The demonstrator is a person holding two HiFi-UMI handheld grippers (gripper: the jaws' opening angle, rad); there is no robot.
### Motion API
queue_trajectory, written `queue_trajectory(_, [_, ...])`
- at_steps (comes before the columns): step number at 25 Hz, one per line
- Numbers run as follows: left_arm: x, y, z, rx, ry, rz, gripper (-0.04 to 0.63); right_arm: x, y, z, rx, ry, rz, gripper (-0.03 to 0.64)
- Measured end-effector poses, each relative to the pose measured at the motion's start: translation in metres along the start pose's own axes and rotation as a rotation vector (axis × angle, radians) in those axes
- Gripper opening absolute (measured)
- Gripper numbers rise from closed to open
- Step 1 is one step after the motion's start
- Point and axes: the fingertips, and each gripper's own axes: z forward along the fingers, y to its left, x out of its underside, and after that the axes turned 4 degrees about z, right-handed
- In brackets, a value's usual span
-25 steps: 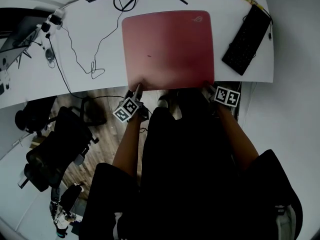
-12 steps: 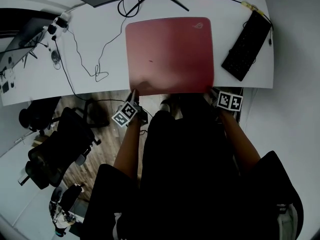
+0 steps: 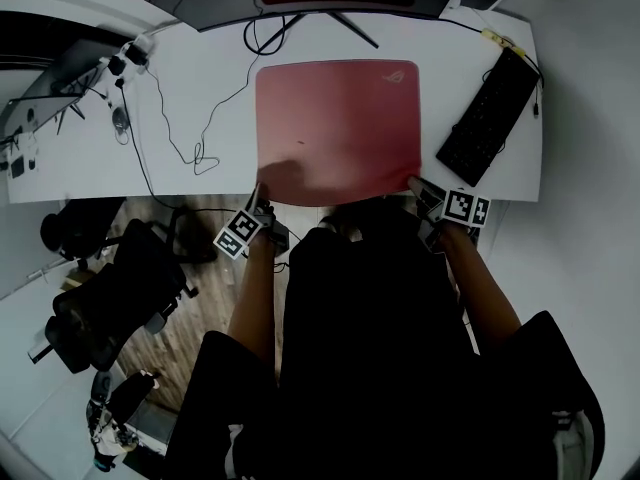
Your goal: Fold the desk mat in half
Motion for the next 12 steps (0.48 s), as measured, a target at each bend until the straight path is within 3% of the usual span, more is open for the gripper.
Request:
queue_trajectory(4, [-0.016, -0.013, -0.002, 0.009, -0.037, -0.022, 0.034, -0.020, 0.017, 0.001, -0.038, -0.029, 0.000, 0.020])
queue_trajectory(8, [-0.032, -0.017, 0.003, 0.029, -0.076, -0.145, 0.035, -0.040, 0.020, 0.000, -0.075, -0.079, 0.039, 0.021])
queue_trajectory(12, [-0.053, -0.030, 0.009, 0.063, -0.089, -0.146, 0.035, -0.058, 0.028, -0.001, -0.120, -0.123, 0.060, 0.021])
